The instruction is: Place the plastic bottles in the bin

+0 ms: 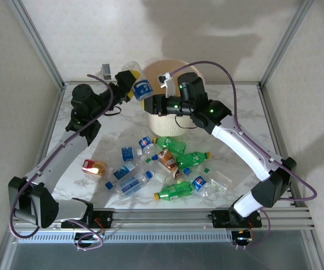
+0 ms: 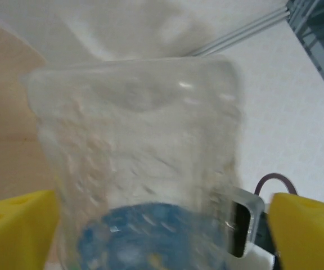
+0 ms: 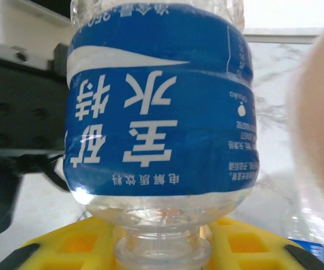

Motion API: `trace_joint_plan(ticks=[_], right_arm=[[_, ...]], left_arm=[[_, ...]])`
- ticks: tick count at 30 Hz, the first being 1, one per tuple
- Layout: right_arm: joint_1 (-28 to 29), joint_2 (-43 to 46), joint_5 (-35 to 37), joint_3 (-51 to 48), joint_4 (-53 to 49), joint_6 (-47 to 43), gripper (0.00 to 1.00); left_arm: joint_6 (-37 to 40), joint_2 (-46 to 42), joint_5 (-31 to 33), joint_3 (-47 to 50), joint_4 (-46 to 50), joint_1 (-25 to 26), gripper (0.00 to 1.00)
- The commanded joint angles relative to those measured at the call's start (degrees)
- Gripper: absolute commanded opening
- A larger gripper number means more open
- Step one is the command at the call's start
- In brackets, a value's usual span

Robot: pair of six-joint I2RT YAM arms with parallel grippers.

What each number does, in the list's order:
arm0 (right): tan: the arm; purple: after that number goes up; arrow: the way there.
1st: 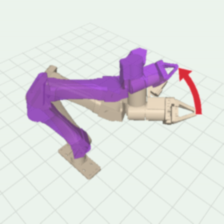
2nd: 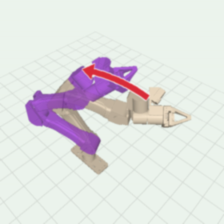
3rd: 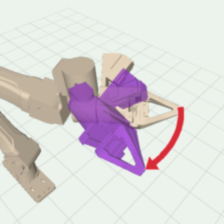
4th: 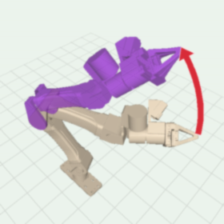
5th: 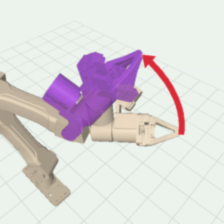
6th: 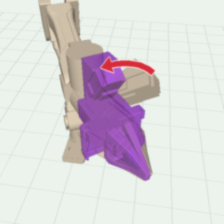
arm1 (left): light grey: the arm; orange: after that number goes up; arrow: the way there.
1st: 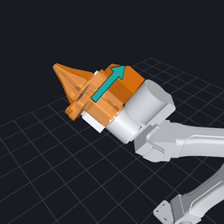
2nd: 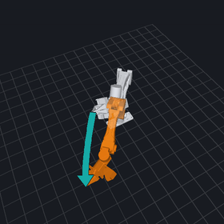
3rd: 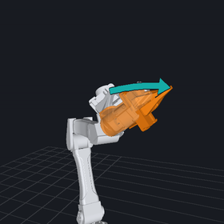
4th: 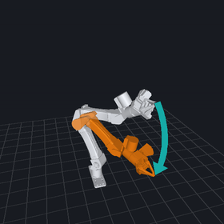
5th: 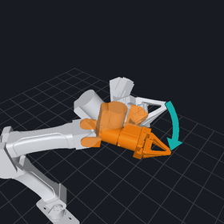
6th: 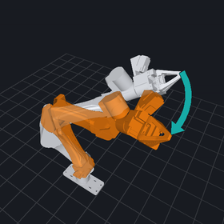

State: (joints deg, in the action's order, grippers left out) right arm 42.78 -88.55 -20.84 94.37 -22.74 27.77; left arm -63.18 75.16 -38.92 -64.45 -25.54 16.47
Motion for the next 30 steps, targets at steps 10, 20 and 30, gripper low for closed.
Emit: trace_joint_plan(ticks=[10, 20, 30], right_arm=[[-2.72, -14.84, 28.03, 28.91, -27.51, -3.25, 0.30], [-6.02, -17.92, 36.01, 28.99, -33.05, -1.87, 0.31], [-7.41, -15.21, 36.54, 25.26, -31.01, -1.79, 0.69]], left_arm=[[12.46, -6.43, 12.81, -3.85, 10.92, 0.40, 0.99], [12.95, -11.23, 21.40, -0.51, 14.66, -0.25, 0.98], [10.36, -10.29, 21.06, 1.34, 17.36, -0.83, 0.97]])
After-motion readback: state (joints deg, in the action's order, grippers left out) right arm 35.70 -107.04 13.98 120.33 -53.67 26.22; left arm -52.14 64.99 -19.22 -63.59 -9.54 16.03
